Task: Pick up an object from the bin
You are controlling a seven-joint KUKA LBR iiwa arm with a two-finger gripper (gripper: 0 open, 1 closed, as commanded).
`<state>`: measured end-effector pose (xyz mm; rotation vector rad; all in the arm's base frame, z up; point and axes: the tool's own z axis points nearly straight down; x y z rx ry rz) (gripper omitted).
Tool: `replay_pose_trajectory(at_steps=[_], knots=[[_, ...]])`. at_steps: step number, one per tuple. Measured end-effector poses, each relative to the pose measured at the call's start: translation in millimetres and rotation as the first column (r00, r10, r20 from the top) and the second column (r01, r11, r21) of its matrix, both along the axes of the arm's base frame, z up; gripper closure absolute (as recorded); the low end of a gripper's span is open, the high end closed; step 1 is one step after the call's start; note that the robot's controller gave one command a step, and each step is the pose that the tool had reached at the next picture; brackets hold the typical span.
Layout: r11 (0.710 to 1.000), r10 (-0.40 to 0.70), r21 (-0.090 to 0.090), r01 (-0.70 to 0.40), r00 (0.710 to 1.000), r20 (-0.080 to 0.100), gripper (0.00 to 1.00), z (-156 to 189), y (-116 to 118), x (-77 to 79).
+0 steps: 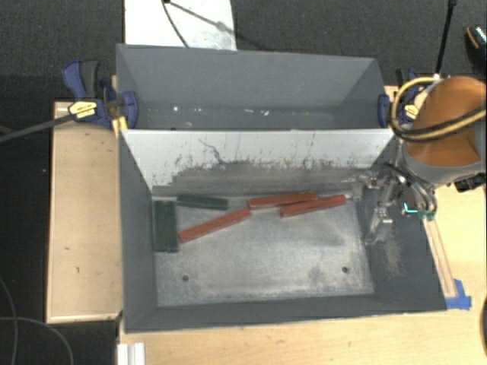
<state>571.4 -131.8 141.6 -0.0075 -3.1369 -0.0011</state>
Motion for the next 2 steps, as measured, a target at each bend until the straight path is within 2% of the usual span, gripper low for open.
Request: replay_pose_trajectory(at_steps=[1,2], knots=[[1.0,-0.028,0.002,0.028,1.0,0.002,0.0,-63.8,54.5,7.3],[1.0,-0.021,0.003,0.021,1.0,0.005,0.0,-66.5,123.8,4.4]])
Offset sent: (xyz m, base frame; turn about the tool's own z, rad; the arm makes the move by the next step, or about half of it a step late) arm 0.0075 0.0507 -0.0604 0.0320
